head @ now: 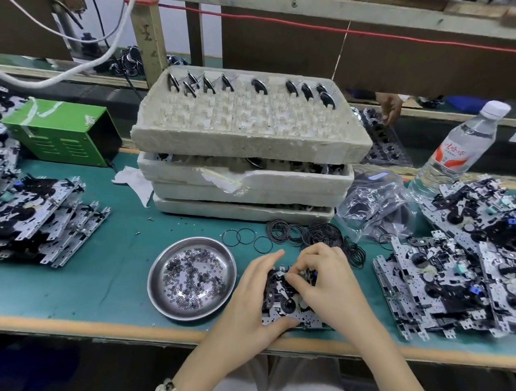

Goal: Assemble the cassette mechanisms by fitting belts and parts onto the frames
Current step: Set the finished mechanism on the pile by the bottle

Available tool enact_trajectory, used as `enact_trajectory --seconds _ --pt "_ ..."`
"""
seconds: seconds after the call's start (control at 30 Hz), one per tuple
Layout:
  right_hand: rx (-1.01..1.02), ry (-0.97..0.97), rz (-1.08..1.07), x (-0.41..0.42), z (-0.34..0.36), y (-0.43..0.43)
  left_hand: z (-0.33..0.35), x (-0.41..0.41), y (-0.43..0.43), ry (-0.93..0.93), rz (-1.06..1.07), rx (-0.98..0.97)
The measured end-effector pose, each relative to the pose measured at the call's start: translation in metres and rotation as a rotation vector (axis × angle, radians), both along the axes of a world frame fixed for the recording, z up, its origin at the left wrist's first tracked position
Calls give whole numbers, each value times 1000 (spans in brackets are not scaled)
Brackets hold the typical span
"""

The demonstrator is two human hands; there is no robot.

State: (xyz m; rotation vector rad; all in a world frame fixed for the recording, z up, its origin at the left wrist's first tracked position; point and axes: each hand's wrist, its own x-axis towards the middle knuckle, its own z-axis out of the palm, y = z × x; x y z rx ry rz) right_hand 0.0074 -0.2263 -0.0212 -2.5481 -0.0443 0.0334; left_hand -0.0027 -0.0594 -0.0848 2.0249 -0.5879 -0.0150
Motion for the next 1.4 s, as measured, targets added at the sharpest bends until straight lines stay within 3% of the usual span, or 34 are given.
enact_trajectory --seconds 0.97,1.4 --pt "-137 114 -59 10 10 11 2 0 0 -5 -10 25" --pt "-65 352 -98 26 30 7 2 -1 1 -20 -9 45"
